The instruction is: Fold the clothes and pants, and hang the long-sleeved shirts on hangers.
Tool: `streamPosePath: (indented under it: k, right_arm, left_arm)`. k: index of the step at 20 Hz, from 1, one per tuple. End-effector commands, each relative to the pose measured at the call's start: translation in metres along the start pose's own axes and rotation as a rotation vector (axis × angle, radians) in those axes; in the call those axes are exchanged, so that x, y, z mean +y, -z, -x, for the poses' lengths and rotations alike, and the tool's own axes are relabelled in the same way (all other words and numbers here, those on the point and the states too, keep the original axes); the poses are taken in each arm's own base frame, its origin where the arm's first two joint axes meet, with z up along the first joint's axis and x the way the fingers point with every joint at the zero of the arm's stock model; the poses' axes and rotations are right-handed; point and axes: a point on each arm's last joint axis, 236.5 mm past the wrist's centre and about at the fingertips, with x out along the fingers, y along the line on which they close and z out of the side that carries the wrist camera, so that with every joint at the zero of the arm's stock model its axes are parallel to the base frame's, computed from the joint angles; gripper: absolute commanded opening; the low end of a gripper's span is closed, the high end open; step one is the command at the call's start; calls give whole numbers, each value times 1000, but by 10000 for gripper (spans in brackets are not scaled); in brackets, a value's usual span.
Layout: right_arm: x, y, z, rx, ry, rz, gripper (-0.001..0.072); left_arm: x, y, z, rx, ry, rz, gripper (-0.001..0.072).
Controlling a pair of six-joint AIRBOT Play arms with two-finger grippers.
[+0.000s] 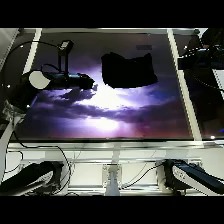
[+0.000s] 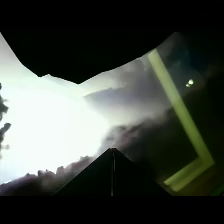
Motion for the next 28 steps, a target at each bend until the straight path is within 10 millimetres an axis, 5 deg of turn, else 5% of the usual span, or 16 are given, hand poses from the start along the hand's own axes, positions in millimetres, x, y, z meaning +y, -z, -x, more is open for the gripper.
streamPosePath:
  k: [1,17,23,25,26,27,28]
  right_arm:
    - [0,0,0,0,-1,0,20]
    - [-3,-11,0,-47,14,0,19]
    - [1,-63,9,-267,-10,-56,20]
    - [2,-66,10,-283,-18,-64,19]
    - [3,-66,10,-283,-21,-66,20]
    - [2,-67,9,-286,-17,-65,20]
    - [-1,-66,7,-282,-7,-61,20]
  left_arm:
    - [0,0,0,-1,-1,0,15]
    - [3,-1,-3,-4,-5,3,14]
    - [42,48,-48,179,-70,6,21]
    - [53,52,-62,185,-82,30,38]
    - [58,50,-68,169,-93,34,278]
    - [63,46,-74,146,-104,38,691]
    - [68,42,-80,123,-115,50,696]
